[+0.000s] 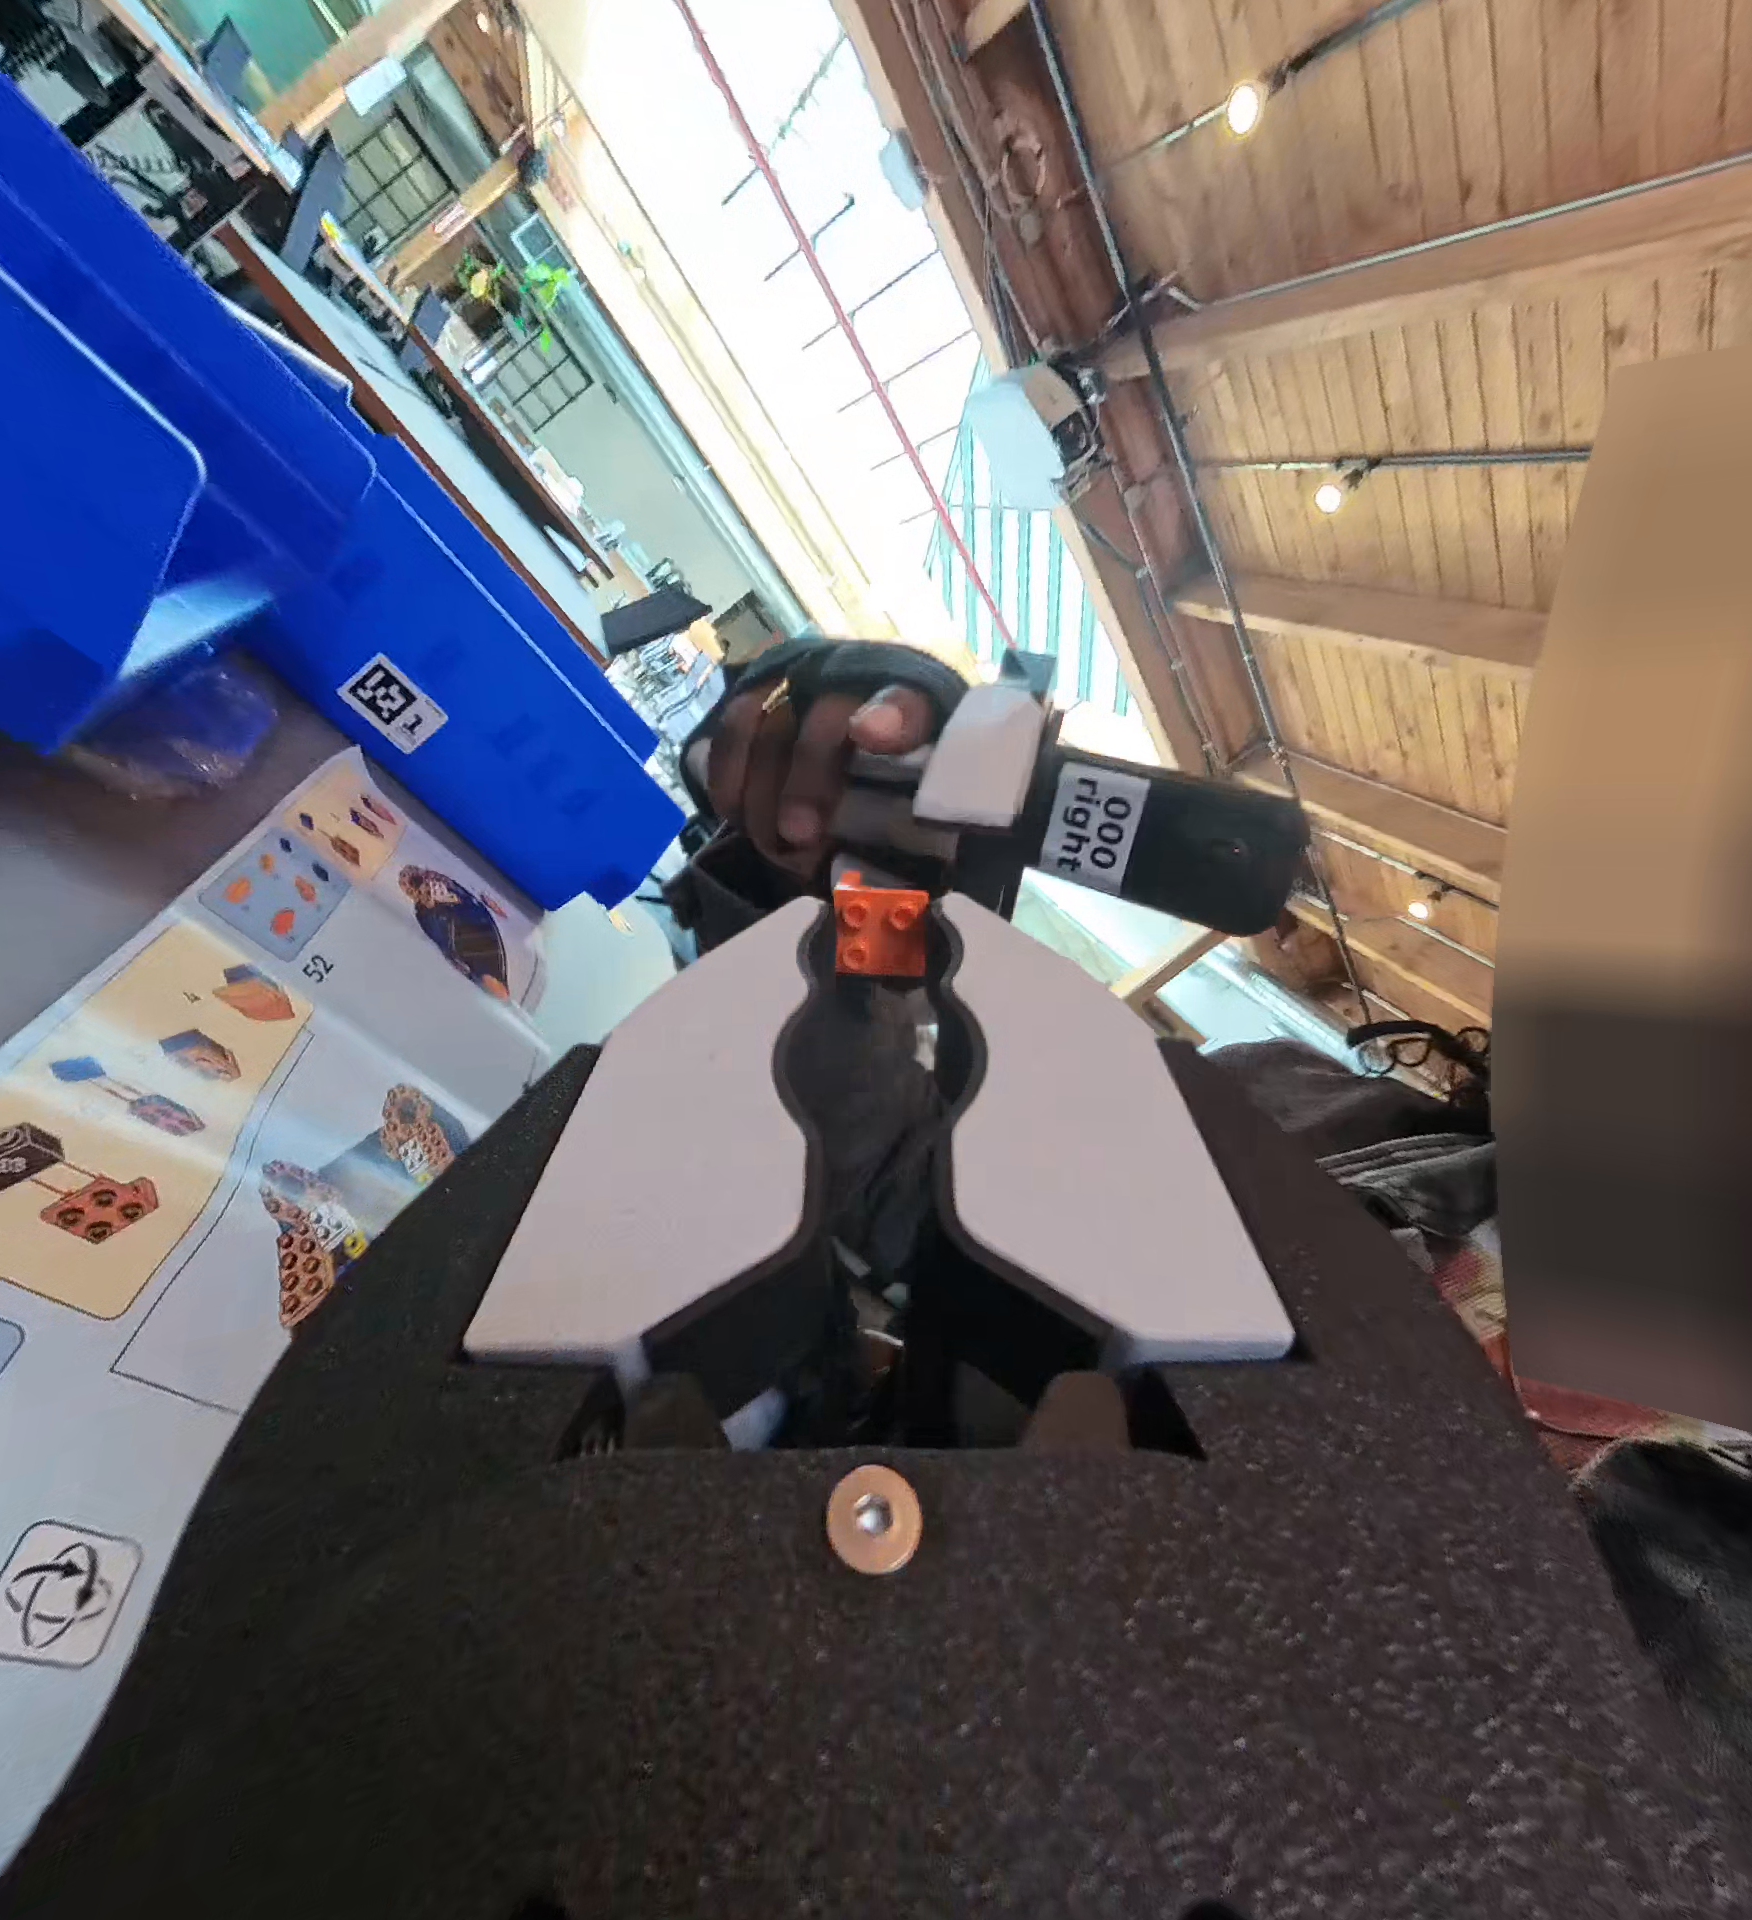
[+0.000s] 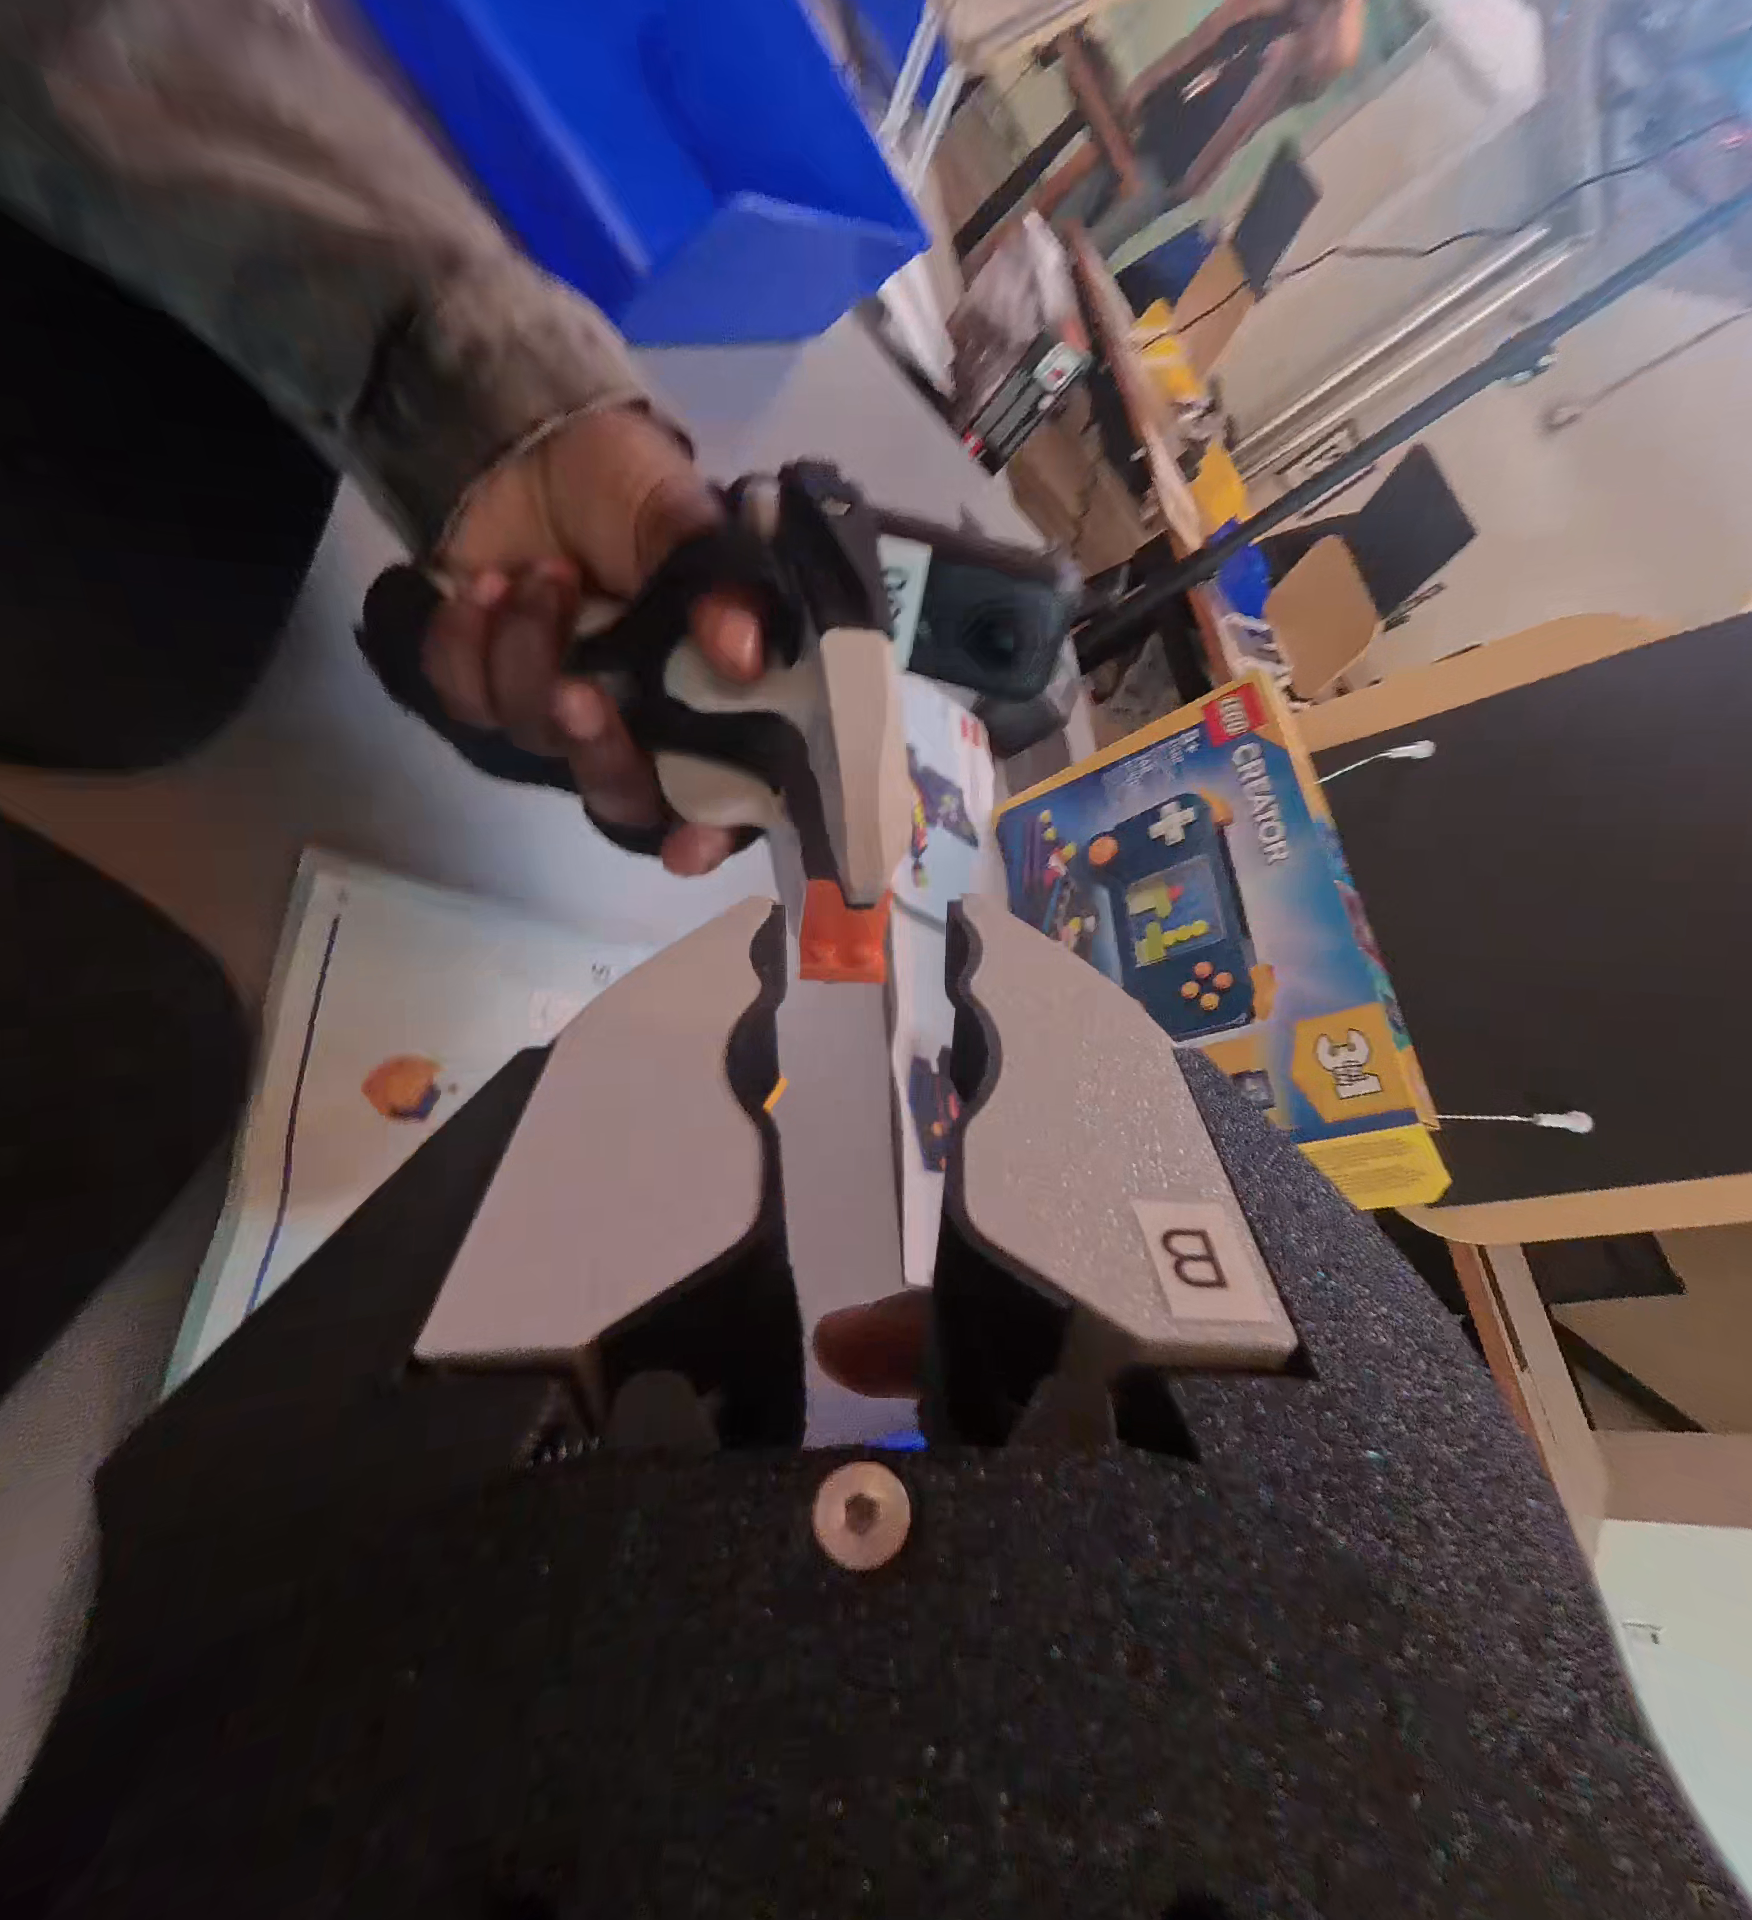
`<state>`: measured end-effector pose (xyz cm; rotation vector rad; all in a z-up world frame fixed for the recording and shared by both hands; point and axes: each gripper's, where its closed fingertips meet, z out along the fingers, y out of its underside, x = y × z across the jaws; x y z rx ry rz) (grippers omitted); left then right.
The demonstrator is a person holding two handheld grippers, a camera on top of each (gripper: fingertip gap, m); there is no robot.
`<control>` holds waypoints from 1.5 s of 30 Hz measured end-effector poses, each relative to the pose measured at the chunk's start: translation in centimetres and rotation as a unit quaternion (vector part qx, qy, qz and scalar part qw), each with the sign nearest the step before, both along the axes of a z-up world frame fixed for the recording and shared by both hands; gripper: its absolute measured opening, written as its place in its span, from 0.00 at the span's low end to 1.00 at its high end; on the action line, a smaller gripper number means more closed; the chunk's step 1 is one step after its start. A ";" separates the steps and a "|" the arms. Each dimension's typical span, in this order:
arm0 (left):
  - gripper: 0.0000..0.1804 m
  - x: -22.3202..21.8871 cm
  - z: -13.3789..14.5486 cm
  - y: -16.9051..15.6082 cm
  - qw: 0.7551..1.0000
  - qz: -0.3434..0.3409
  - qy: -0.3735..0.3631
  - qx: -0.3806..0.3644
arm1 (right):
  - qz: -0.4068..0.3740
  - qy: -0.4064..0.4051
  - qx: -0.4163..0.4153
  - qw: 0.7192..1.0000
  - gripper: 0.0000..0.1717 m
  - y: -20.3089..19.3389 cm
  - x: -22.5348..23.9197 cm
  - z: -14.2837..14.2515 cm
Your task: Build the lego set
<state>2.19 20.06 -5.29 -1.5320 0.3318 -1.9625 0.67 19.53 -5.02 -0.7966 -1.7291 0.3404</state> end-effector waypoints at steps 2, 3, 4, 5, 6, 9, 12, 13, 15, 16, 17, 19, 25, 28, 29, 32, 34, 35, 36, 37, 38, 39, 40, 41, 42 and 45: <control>0.08 0.1 -0.2 -0.1 1.000 0.000 0.013 0.006 | 0.005 -0.025 -0.004 1.000 0.14 0.0 -0.1 -0.9; 0.08 0.1 -0.2 -0.1 1.000 -0.002 0.016 0.006 | 0.001 -0.029 -0.006 1.000 0.10 0.2 -0.2 -1.1; 0.08 0.0 -0.4 0.0 1.000 0.002 0.022 0.005 | -0.003 -0.034 -0.009 0.999 0.09 0.3 -0.2 -1.3; 0.08 0.0 -0.6 0.1 1.000 0.005 0.029 0.006 | -0.009 -0.037 -0.012 0.999 0.09 0.4 -0.3 -1.5; 0.08 -0.1 -0.7 0.2 0.999 0.006 0.032 0.006 | -0.014 -0.038 -0.016 0.999 0.09 0.6 -0.3 -1.7; 0.16 -0.8 -0.7 1.3 0.998 0.032 0.048 0.004 | -0.052 -0.020 -0.070 0.996 0.09 2.0 -0.5 -2.3; 0.20 -4.7 0.1 4.2 0.974 0.183 0.106 0.078 | -0.155 -0.023 -0.227 0.961 0.09 5.6 -0.8 -5.9; 0.20 -6.3 0.8 4.9 0.957 0.242 0.120 0.108 | -0.186 -0.028 -0.276 0.943 0.09 6.6 -1.0 -7.6; 0.19 -8.7 1.7 5.3 0.916 0.328 0.154 0.174 | -0.237 -0.056 -0.343 0.907 0.09 8.0 -1.5 -11.0; 0.19 -9.6 1.7 5.5 0.892 0.363 0.181 0.198 | -0.259 -0.078 -0.360 0.893 0.09 8.6 -1.7 -12.5; 0.17 -10.1 1.6 5.6 0.872 0.388 0.203 0.218 | -0.280 -0.098 -0.372 0.879 0.09 9.2 -1.8 -13.9; 0.15 -10.0 1.4 5.5 0.855 0.397 0.224 0.247 | -0.306 -0.120 -0.392 0.859 0.09 10.1 -2.0 -15.9; 0.15 -9.0 0.4 5.4 0.865 0.373 0.231 0.244 | -0.312 -0.125 -0.388 0.858 0.09 10.6 -1.9 -16.4; 0.15 -9.0 0.2 5.5 0.861 0.374 0.240 0.248 | -0.312 -0.128 -0.377 0.863 0.10 10.6 -1.8 -16.3; 0.16 -9.0 0.2 5.5 0.858 0.375 0.246 0.252 | -0.313 -0.129 -0.374 0.863 0.13 10.6 -1.8 -16.3; 0.16 -8.9 -0.2 5.6 0.847 0.377 0.266 0.265 | -0.306 -0.127 -0.380 0.864 0.19 10.4 -1.6 -16.0; 0.15 -8.7 -0.4 5.7 0.841 0.378 0.276 0.272 | -0.297 -0.103 -0.384 0.868 0.19 10.4 -1.6 -14.6; 0.16 -8.7 -0.6 5.7 0.837 0.379 0.282 0.277 | -0.287 -0.088 -0.387 0.872 0.19 10.2 -1.6 -13.5; 0.15 -8.6 -0.8 5.8 0.832 0.381 0.290 0.282 | -0.270 -0.070 -0.391 0.877 0.19 9.8 -1.7 -12.0; 0.15 -8.6 -1.1 5.9 0.826 0.382 0.299 0.287 | -0.249 -0.048 -0.393 0.884 0.19 9.4 -1.8 -10.2; 0.15 -8.4 -1.4 6.0 0.821 0.382 0.309 0.292 | -0.228 -0.025 -0.390 0.892 0.19 9.1 -1.9 -8.1; 0.15 -8.2 -1.9 6.1 0.817 0.378 0.321 0.296 | -0.212 -0.006 -0.383 0.899 0.19 9.1 -1.7 -6.0; 0.15 -7.9 -2.4 6.1 0.813 0.371 0.333 0.300 | -0.208 0.010 -0.371 0.905 0.19 9.6 -1.2 -3.8; 0.15 -7.5 -2.9 6.1 0.810 0.364 0.344 0.305 | -0.211 0.023 -0.355 0.911 0.19 10.4 -0.5 -1.7; 0.16 -7.1 -3.4 6.0 0.806 0.356 0.355 0.312 | -0.218 0.034 -0.336 0.916 0.19 11.5 0.3 0.4; 0.15 -6.0 -4.4 5.6 0.791 0.337 0.383 0.338 | -0.259 0.044 -0.303 0.916 0.19 15.1 3.8 5.0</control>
